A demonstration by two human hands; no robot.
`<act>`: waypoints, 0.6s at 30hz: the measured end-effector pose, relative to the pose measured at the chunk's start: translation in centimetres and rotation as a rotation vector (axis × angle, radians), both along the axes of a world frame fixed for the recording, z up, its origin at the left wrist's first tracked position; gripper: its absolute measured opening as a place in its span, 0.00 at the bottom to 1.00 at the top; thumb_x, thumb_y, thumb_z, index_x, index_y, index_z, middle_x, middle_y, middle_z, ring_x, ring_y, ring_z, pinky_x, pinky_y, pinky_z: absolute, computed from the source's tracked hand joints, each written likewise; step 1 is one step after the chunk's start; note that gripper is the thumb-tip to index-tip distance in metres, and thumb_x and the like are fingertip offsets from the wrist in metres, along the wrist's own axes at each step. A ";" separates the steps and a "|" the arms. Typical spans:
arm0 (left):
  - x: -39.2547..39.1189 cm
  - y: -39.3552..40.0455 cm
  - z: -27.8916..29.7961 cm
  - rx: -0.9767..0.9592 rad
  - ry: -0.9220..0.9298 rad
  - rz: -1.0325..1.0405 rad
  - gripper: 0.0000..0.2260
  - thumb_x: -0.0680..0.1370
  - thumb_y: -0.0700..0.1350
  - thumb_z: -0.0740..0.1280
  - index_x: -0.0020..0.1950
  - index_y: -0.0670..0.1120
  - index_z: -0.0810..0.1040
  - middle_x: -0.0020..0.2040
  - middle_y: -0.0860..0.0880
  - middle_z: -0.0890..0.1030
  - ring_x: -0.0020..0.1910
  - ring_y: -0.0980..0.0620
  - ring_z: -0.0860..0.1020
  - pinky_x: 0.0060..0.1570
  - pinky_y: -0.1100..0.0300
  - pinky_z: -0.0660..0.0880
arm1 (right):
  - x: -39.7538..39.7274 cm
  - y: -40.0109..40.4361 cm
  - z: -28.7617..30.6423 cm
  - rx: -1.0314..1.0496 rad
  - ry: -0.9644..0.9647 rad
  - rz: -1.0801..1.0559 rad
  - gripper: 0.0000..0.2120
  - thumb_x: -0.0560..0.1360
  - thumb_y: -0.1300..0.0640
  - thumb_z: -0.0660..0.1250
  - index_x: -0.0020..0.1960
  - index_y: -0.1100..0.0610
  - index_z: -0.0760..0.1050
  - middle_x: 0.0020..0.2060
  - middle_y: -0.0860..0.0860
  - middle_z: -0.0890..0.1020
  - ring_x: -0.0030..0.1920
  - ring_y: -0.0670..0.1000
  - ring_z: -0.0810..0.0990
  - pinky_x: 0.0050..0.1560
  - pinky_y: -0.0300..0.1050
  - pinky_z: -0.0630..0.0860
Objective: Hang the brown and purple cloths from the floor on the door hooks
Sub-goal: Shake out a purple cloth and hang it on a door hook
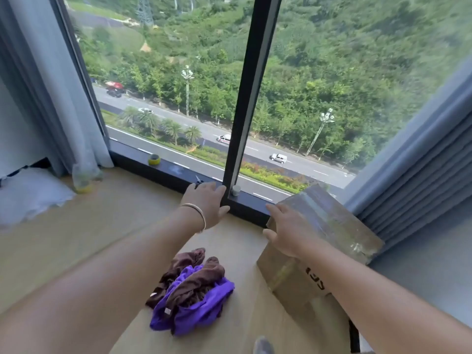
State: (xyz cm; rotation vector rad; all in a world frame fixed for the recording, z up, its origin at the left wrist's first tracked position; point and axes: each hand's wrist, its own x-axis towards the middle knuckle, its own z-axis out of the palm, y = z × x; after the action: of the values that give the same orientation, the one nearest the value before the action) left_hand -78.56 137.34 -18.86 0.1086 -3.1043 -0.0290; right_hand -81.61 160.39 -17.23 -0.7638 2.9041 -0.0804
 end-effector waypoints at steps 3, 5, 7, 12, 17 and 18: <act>-1.2 -1.5 -5.2 0.028 -0.070 0.118 0.26 0.78 0.61 0.56 0.73 0.50 0.62 0.69 0.47 0.69 0.69 0.48 0.67 0.67 0.48 0.63 | -3.8 -2.6 -5.4 0.027 -0.057 0.132 0.33 0.77 0.44 0.62 0.77 0.48 0.53 0.75 0.51 0.62 0.71 0.55 0.66 0.70 0.51 0.64; -1.4 -2.0 -9.1 0.045 -0.143 0.196 0.25 0.78 0.61 0.58 0.71 0.50 0.64 0.68 0.47 0.70 0.67 0.47 0.68 0.64 0.49 0.64 | -6.2 -3.9 -9.3 0.040 -0.116 0.216 0.33 0.77 0.43 0.62 0.77 0.49 0.54 0.74 0.51 0.62 0.70 0.55 0.67 0.69 0.51 0.66; -1.5 -2.4 -13.0 0.073 -0.256 0.299 0.25 0.78 0.61 0.57 0.70 0.51 0.65 0.69 0.47 0.70 0.67 0.46 0.69 0.65 0.49 0.63 | -8.5 -5.0 -13.3 0.051 -0.200 0.303 0.32 0.77 0.42 0.61 0.76 0.50 0.56 0.74 0.51 0.63 0.70 0.54 0.66 0.68 0.49 0.65; -1.2 -2.2 -21.2 0.171 -0.437 0.528 0.25 0.78 0.60 0.58 0.71 0.50 0.66 0.68 0.46 0.70 0.67 0.45 0.68 0.64 0.50 0.63 | -14.0 -6.3 -22.2 0.143 -0.347 0.475 0.30 0.78 0.41 0.59 0.75 0.51 0.59 0.72 0.52 0.66 0.70 0.54 0.67 0.68 0.48 0.64; 0.2 0.6 -30.5 0.270 -0.566 0.615 0.24 0.78 0.59 0.59 0.70 0.50 0.66 0.65 0.48 0.72 0.65 0.46 0.70 0.62 0.51 0.64 | -16.8 -6.1 -31.8 0.253 -0.442 0.526 0.30 0.77 0.40 0.59 0.75 0.51 0.59 0.72 0.53 0.66 0.70 0.55 0.66 0.67 0.49 0.65; 0.4 1.1 -32.5 0.292 -0.591 0.629 0.24 0.78 0.59 0.59 0.71 0.49 0.66 0.66 0.48 0.71 0.65 0.46 0.70 0.62 0.51 0.64 | -17.0 -6.0 -33.9 0.273 -0.459 0.533 0.31 0.77 0.40 0.59 0.76 0.51 0.59 0.72 0.53 0.66 0.70 0.55 0.66 0.67 0.49 0.65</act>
State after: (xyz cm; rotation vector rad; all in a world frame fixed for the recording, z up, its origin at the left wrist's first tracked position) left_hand -78.15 138.45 -51.39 1.3039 -3.4153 -0.5129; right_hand -98.61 154.37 -51.17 -1.2391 2.1513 0.1702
